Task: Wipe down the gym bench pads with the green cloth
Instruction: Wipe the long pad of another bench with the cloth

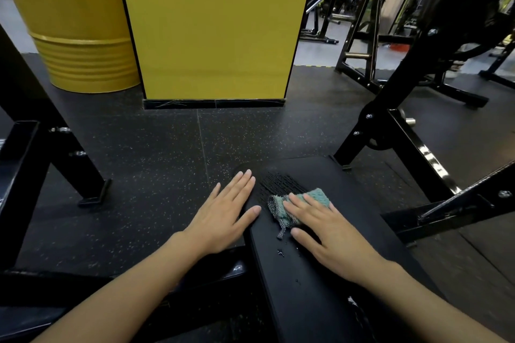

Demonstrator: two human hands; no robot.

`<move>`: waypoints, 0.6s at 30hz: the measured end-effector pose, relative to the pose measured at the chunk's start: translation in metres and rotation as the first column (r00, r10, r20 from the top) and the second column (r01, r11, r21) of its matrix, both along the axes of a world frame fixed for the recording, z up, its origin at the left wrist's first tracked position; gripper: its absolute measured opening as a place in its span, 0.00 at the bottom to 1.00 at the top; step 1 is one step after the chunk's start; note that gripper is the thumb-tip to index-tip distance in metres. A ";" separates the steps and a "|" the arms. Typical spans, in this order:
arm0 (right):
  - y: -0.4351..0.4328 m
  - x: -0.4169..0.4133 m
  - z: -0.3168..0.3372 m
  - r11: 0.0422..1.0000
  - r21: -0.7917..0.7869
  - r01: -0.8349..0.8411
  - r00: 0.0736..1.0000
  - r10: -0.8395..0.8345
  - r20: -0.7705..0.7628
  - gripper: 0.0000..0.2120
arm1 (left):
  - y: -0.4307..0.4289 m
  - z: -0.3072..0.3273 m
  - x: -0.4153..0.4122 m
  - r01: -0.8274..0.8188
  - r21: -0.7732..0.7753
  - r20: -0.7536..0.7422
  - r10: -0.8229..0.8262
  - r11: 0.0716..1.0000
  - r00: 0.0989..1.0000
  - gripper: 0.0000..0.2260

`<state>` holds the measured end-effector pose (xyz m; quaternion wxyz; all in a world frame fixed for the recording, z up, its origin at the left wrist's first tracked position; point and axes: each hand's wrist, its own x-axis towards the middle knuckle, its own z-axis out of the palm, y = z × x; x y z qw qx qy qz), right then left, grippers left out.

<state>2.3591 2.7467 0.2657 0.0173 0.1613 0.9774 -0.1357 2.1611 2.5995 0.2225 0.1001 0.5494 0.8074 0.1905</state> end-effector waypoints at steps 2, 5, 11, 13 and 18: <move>-0.004 0.005 0.000 1.000 0.028 0.015 0.999 -0.016 0.030 0.34 | 0.006 0.002 0.002 0.038 -0.002 -0.017 -0.038 0.999 0.999 0.45; 0.004 -0.015 -0.003 0.999 0.006 0.039 0.999 -0.039 0.028 0.26 | 0.010 0.001 0.002 0.054 0.005 -0.020 -0.053 0.999 0.998 0.43; 0.051 -0.082 -0.010 0.988 -0.028 0.153 0.988 -0.153 -0.028 0.23 | 0.009 0.007 0.001 0.063 -0.065 -0.010 -0.064 0.996 0.998 0.37; 0.063 -0.103 -0.010 0.982 -0.024 0.189 0.982 -0.190 -0.021 0.23 | 0.008 0.008 0.001 0.068 -0.078 -0.004 -0.068 0.995 0.998 0.36; 0.066 -0.102 -0.012 0.981 -0.033 0.191 0.981 -0.192 -0.031 0.22 | 0.008 0.007 -0.001 0.067 -0.082 -0.006 -0.068 0.994 0.998 0.36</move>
